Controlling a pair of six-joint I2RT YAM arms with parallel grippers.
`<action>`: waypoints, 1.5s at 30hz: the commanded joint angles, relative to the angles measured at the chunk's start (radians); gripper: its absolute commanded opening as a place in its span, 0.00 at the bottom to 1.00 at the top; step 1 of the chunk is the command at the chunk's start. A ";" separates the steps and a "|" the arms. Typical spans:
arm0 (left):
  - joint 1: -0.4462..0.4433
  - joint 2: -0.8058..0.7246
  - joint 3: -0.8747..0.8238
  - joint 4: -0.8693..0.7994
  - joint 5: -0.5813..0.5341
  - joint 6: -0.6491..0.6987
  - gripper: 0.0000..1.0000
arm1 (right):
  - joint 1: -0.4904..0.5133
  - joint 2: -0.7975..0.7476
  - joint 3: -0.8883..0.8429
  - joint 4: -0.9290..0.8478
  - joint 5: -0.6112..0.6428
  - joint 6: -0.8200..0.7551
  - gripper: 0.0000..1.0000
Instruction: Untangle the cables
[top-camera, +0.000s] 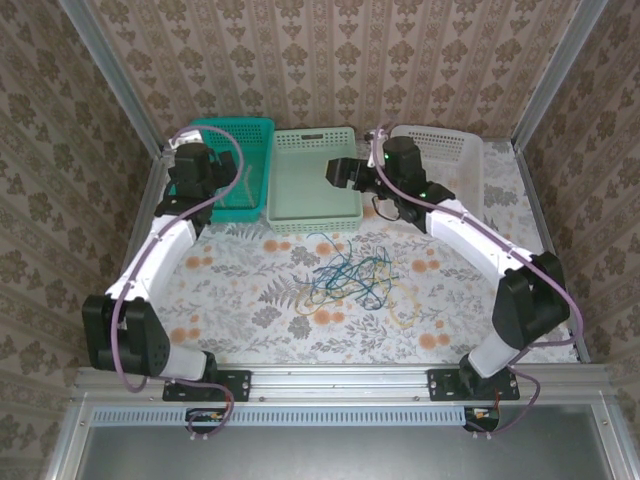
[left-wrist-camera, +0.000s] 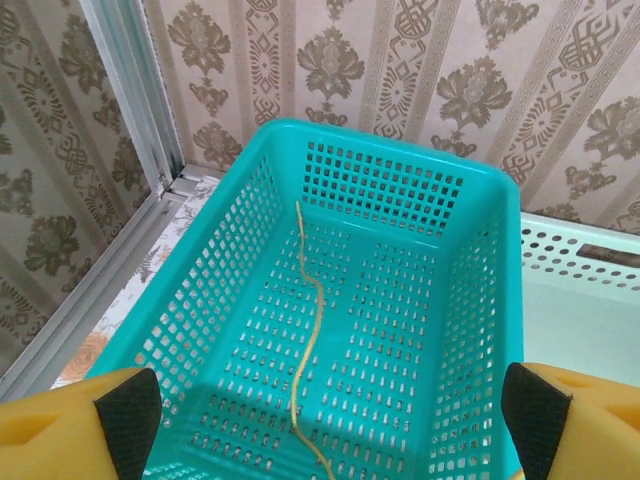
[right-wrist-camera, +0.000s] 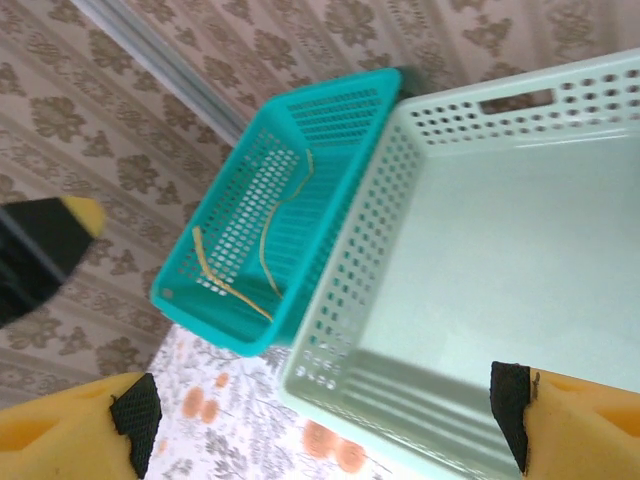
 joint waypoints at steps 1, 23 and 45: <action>0.008 -0.015 0.033 -0.082 0.022 -0.026 0.91 | -0.005 -0.075 -0.052 -0.092 0.033 -0.060 0.90; -0.240 -0.128 -0.201 -0.045 0.122 -0.008 0.86 | -0.037 -0.401 -0.400 -0.340 0.159 -0.124 0.86; -0.596 -0.287 -0.468 0.036 0.235 0.062 0.82 | -0.022 -0.630 -0.791 -0.499 0.190 0.059 0.70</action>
